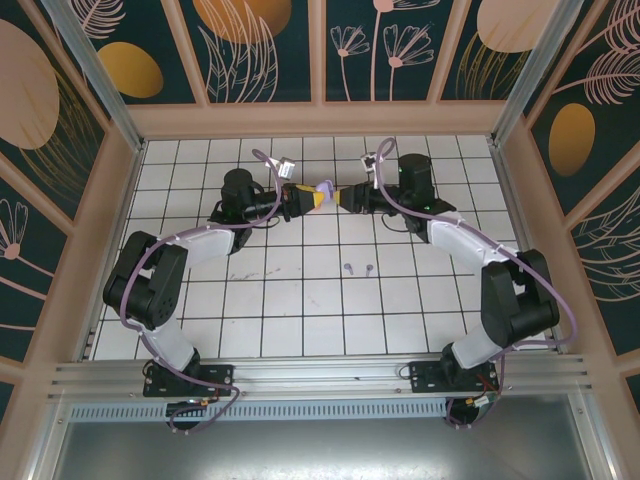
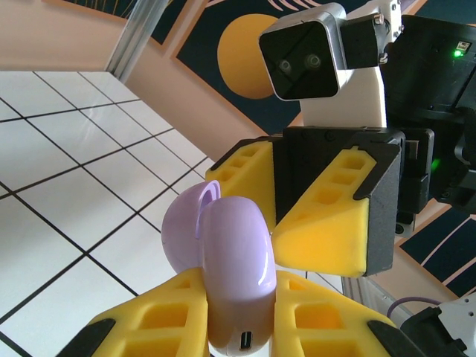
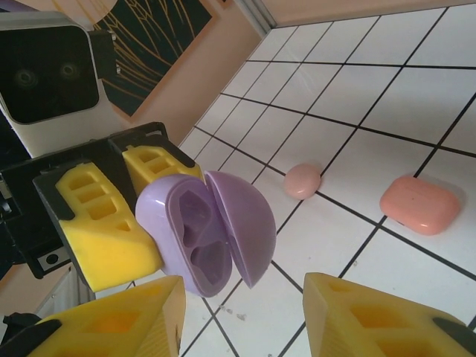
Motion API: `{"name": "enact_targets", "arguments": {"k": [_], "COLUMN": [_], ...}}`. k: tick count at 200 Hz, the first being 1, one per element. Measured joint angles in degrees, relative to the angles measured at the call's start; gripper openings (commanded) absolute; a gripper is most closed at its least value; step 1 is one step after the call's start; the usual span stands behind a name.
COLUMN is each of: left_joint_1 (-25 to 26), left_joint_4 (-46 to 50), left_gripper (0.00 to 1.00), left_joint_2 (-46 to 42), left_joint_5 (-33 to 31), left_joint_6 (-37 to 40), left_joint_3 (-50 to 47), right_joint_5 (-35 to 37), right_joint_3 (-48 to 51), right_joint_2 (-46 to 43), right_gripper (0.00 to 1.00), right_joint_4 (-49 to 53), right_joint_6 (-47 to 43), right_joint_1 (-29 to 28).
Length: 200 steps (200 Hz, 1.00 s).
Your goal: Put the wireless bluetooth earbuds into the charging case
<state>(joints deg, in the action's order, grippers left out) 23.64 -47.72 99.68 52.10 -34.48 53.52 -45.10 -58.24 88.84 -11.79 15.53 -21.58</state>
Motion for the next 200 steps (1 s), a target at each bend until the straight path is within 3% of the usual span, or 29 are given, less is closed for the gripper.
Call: {"name": "enact_targets", "arguments": {"k": [200], "left_joint_1": [0.0], "left_joint_4": [0.1], "left_gripper": [0.0], "left_joint_2": [-0.3], "left_joint_5": [0.4], "left_joint_6": [0.0], "left_joint_3": [0.2], "right_joint_5": [0.6], "right_joint_3": [-4.5], "right_joint_2": [5.4], "right_gripper": [0.33], "right_joint_4": [-0.9], "right_joint_6": [2.4], "right_joint_1": [-0.3]}}
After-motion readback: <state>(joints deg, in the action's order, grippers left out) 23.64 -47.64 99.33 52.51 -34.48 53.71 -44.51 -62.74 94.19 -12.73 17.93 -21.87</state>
